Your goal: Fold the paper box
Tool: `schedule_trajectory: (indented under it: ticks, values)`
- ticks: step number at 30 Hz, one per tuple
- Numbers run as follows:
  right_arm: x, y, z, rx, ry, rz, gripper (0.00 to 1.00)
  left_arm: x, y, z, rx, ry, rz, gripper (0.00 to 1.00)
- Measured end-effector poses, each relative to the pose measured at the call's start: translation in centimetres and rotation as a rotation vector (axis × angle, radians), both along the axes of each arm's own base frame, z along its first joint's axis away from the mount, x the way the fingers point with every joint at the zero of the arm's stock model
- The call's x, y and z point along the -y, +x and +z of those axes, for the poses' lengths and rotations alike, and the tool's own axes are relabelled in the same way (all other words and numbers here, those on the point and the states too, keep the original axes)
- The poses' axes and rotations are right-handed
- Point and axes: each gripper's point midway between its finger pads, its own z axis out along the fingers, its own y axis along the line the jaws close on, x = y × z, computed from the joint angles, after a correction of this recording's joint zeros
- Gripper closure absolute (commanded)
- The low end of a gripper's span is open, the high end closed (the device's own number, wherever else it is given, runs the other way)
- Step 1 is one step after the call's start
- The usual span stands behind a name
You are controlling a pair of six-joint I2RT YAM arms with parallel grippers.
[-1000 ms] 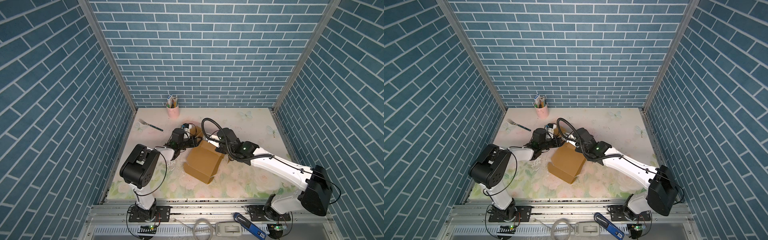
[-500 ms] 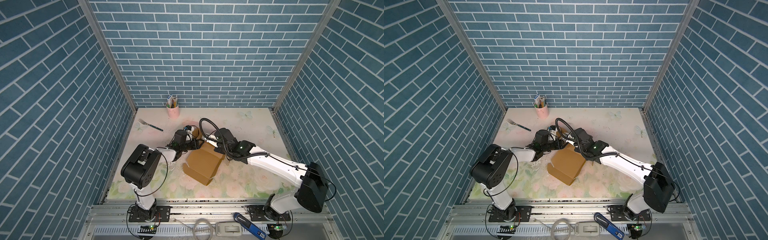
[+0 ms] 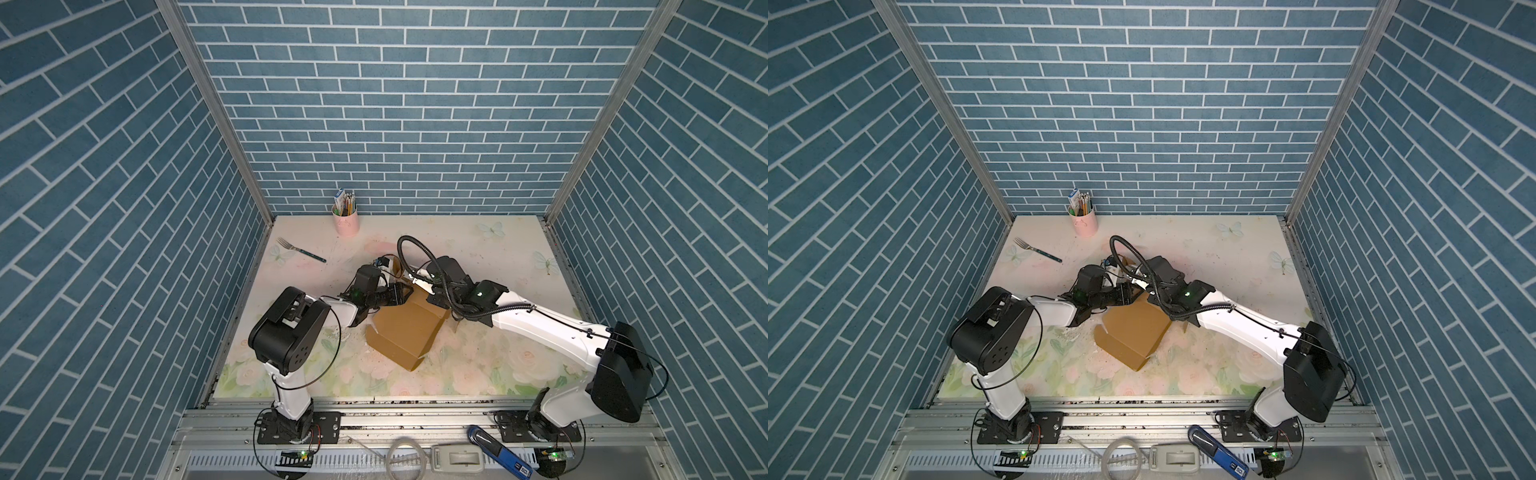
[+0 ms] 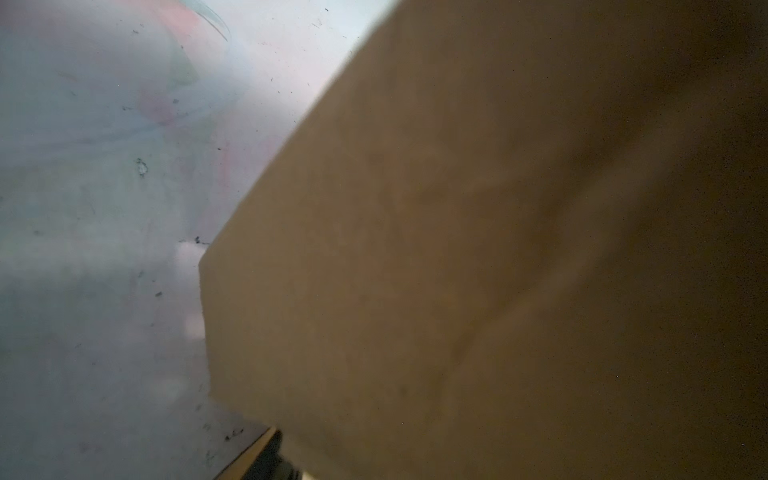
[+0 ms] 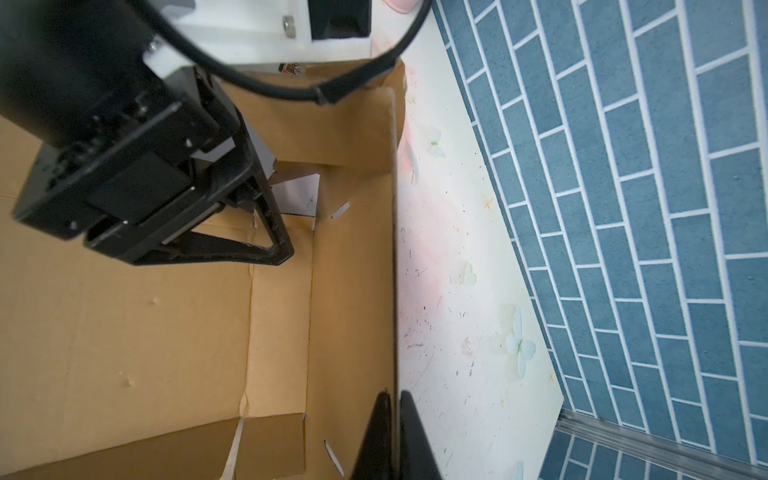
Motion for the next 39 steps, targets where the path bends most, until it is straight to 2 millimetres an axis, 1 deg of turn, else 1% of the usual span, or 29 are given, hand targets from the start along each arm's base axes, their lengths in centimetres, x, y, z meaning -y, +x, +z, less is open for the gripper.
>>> schedule_trajectory:
  ticks: [10, 14, 21, 26, 30, 39]
  values:
    - [-0.1, 0.0, -0.1, -0.01, 0.021, -0.019, 0.92, 0.6, -0.3, -0.2, 0.005, 0.009, 0.0, 0.46]
    - [-0.1, 0.1, -0.4, -0.017, 0.025, -0.027, 0.92, 0.8, -0.5, -0.6, -0.004, 0.014, -0.003, 0.45]
    - [-0.1, 0.1, -0.9, -0.018, 0.025, -0.029, 0.92, 0.7, -0.6, -1.0, -0.014, 0.022, -0.004, 0.45]
    - [0.1, 0.2, -1.1, -0.011, 0.019, -0.036, 0.92, 0.2, -1.0, -1.4, -0.041, 0.047, -0.004, 0.44]
    - [0.3, 0.3, -1.2, 0.002, 0.012, -0.04, 0.92, -0.6, -0.8, -0.6, -0.04, 0.045, 0.013, 0.44]
    - [0.6, 0.5, -1.4, 0.023, 0.002, -0.044, 0.92, -3.2, -0.7, 2.3, 0.01, 0.035, 0.057, 0.44]
